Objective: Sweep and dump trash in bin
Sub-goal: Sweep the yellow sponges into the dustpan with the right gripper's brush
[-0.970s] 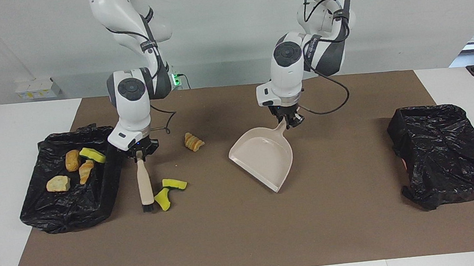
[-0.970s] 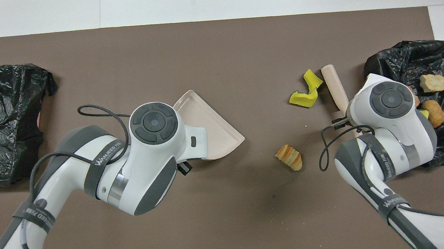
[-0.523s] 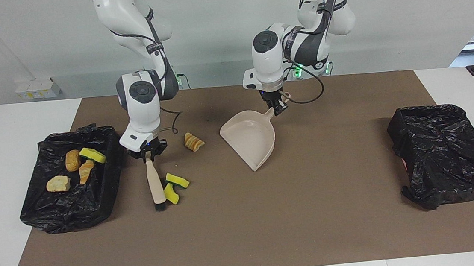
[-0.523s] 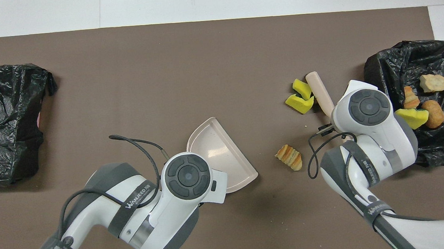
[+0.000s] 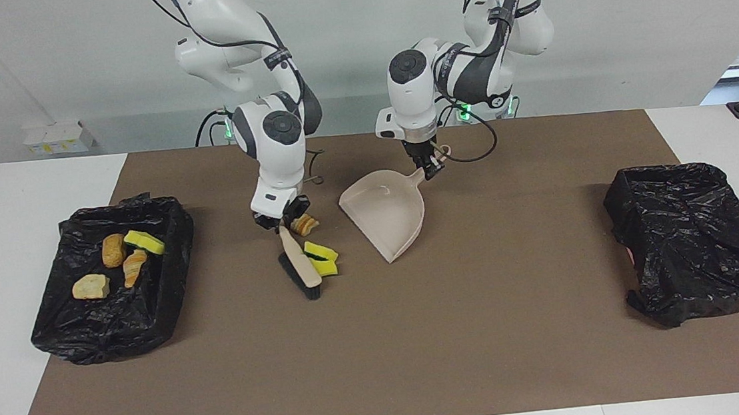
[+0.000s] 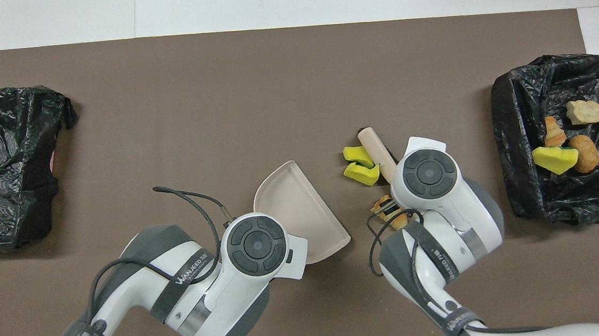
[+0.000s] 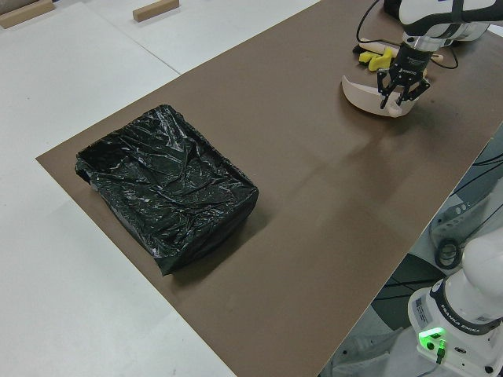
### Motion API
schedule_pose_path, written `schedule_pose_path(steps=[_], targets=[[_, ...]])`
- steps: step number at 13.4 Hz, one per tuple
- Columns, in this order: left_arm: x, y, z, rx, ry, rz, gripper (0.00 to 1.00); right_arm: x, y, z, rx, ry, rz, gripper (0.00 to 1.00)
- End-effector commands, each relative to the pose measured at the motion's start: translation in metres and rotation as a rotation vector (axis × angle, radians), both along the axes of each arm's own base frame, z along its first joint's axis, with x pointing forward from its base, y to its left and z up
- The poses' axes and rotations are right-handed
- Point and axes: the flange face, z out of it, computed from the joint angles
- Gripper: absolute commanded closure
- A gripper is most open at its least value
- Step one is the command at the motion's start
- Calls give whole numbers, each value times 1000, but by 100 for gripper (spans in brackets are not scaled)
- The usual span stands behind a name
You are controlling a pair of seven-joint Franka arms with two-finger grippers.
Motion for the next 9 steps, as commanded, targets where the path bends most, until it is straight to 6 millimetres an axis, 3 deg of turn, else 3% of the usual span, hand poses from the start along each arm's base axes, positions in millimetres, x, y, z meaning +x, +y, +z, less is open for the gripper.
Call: schedule_pose_path(steps=[1,4,6,8,9], targets=[[-6,3,-3,-12,-22,-33,100,-31,35,5,86,82,9,100],[-3,6,-5,-15,-22,-34,100,-56,79,15,186,163,-10,100],[-1,7,-5,-21,-19,-76,100,-61,97,31,225,199,-28,100],[7,11,-4,-35,-26,-108,100,-54,87,59,217,226,-42,100],[7,11,-4,-39,-26,-132,100,-50,72,72,211,224,-62,100]])
